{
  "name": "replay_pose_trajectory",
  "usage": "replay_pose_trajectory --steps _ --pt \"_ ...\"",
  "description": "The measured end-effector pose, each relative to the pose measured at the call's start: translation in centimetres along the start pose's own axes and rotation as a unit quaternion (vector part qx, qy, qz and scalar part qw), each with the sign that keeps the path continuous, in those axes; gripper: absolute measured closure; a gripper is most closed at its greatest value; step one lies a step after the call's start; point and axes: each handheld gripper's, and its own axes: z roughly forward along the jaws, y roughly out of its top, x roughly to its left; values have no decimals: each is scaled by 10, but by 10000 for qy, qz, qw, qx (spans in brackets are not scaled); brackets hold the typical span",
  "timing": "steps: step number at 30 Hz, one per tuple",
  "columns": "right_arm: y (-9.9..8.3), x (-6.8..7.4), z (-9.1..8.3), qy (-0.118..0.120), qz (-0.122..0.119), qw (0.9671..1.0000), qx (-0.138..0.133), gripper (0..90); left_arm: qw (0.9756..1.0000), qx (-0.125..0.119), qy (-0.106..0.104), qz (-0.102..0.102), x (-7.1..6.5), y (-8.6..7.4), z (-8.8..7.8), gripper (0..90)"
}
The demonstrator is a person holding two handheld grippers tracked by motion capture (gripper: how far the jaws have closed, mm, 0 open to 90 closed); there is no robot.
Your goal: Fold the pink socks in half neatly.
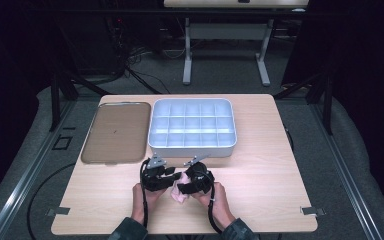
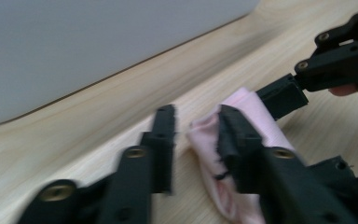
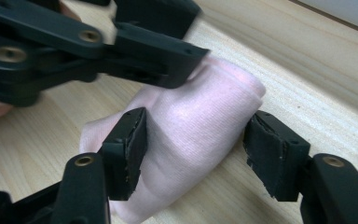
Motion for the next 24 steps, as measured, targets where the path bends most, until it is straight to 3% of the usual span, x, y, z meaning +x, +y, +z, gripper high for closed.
replay_pose_trajectory --steps 2,3,6,7,9,10,12,18,21,24 --pt "0 0 0 28 -1 10000 10 416 10000 -23 65 -35 2 -1 -3 435" --pt "1 0 0 54 -12 10000 21 418 9999 -62 80 -117 5 -2 -7 435" --pt "2 -1 0 125 -13 9999 39 456 9990 -81 388 -216 10 -9 -21 296" --pt "2 -1 0 125 -13 9999 39 456 9990 -81 388 -216 10 -9 -21 282" --pt "2 -2 0 180 -14 9998 57 481 9974 27 705 -124 11 -17 -30 235" --pt "2 -2 0 180 -14 9998 57 481 9974 27 705 -124 11 -17 -30 217" --pt "2 -2 1 242 40 9997 51 497 9958 151 895 -71 11 -23 -33 206" --pt "3 -5 0 356 17 9993 123 543 9922 457 1148 127 9 -39 -36 159" --pt "3 -7 1 525 125 9985 91 592 9918 484 1167 216 7 -40 -38 156" --pt "2 -10 0 580 71 9982 130 613 9909 541 1200 290 6 -41 -37 152"
